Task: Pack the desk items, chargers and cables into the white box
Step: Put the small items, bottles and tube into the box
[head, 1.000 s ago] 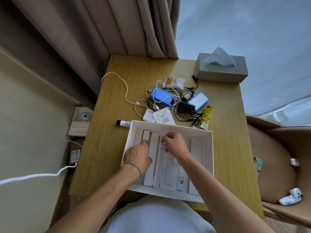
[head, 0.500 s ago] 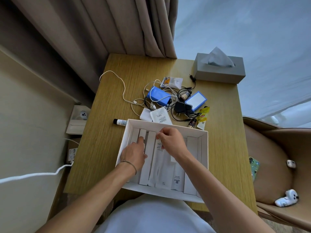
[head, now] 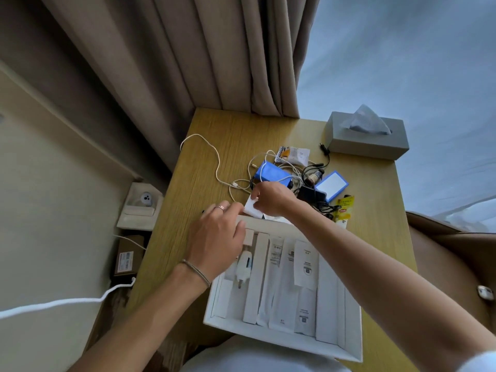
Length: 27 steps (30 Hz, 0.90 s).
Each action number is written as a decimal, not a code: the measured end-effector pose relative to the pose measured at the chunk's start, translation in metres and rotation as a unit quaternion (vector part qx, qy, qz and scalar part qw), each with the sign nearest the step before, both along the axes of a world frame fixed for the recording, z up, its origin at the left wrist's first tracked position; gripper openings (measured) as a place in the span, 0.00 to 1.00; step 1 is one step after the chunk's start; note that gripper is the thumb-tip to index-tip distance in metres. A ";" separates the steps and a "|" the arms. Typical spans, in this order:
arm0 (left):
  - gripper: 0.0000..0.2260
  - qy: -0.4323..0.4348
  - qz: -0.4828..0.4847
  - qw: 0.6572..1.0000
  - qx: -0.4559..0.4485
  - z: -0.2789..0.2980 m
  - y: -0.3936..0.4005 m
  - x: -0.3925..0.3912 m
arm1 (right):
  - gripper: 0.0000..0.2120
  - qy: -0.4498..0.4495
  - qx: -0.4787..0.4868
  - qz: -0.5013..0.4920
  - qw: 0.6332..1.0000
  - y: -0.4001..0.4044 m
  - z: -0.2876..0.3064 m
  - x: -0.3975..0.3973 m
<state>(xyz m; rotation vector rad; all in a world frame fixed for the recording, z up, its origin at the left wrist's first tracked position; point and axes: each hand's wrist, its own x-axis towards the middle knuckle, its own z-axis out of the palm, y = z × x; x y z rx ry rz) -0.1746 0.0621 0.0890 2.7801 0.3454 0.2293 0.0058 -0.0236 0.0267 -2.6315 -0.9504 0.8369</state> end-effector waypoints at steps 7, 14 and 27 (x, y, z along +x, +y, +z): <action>0.06 0.012 0.046 0.999 -0.024 -0.013 0.057 0.007 | 0.17 -0.078 -0.112 0.081 0.987 0.037 -0.034 0.006; 0.06 0.064 0.061 0.994 -0.061 -0.040 0.090 0.011 | 0.10 -0.194 -0.192 0.165 0.948 0.058 -0.039 -0.001; 0.04 0.130 0.040 0.989 -0.059 -0.104 0.103 0.018 | 0.06 -0.225 -0.361 0.201 0.883 0.074 -0.047 -0.010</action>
